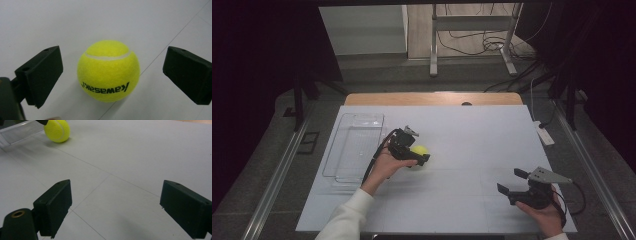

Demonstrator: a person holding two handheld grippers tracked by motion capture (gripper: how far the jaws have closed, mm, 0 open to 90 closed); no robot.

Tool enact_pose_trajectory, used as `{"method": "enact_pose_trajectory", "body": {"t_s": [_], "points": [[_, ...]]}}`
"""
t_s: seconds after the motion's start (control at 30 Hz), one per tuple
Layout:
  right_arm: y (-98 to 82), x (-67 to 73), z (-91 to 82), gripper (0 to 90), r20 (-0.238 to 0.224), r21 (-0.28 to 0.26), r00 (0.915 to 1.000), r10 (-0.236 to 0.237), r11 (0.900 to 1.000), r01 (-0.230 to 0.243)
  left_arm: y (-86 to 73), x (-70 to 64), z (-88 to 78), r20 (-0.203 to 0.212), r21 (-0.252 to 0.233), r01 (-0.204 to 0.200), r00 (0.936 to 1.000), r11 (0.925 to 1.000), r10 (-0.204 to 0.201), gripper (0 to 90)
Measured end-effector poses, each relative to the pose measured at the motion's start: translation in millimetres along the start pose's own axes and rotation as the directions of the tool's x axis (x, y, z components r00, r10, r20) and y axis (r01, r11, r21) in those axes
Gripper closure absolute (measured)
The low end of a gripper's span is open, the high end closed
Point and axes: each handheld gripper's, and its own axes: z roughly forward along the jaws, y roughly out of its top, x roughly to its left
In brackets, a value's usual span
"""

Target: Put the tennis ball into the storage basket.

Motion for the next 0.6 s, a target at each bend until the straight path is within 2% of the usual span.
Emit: {"method": "enact_pose_trajectory", "body": {"t_s": [0.6], "points": [[0.0, -0.2, -0.4, 10.9, 0.002, -0.002, 1.0, 0.002, 1.0, -0.002, -1.9, 3.6, 16.6, 0.002, 0.06, -0.004, 1.0, 0.9982, 0.004, 4.0]]}}
